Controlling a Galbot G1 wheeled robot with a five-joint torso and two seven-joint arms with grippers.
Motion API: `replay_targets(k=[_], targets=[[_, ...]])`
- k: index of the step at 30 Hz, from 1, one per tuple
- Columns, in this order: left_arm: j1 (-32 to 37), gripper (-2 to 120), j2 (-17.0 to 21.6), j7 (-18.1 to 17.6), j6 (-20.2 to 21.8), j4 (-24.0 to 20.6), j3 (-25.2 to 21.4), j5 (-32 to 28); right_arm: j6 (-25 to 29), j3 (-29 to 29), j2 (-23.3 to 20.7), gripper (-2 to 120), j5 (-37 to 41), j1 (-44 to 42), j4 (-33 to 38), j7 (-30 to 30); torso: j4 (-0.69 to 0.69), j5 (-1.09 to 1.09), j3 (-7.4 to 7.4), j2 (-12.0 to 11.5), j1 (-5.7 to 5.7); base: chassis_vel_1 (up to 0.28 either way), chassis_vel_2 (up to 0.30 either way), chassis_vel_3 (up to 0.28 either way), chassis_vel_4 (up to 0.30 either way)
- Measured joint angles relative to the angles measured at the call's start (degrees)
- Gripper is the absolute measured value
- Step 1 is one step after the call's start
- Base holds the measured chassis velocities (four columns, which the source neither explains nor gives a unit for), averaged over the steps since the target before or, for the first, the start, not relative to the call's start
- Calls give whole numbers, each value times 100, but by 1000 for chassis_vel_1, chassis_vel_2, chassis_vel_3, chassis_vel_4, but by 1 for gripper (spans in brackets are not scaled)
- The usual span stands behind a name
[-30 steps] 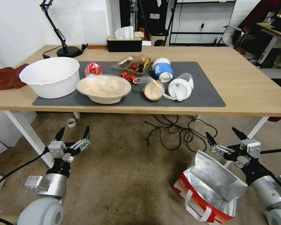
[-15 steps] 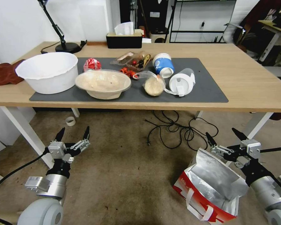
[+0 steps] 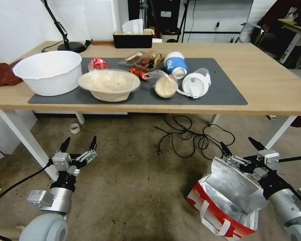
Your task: Pick up the food delivery bag from the floor and place it on the table.
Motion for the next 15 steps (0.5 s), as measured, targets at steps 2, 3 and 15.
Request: replay_targets(k=[2,3,15], targets=[[2,100,-1,4,-3,1,1,0,0,1,-1,100,0,0,0,0,0,0,-20,-35,-14,0,0,0,0],[3,100,-2,6,-5,2,1,0,1,1,-1,100,0,0,0,0,0,0,-37,-63,-24,0,0,0,0],[10,100,-2,24,-30,11,0,1,1,7,3,100,0,-11,20,1,0,0,-226,-340,-116,0,0,0,0]])
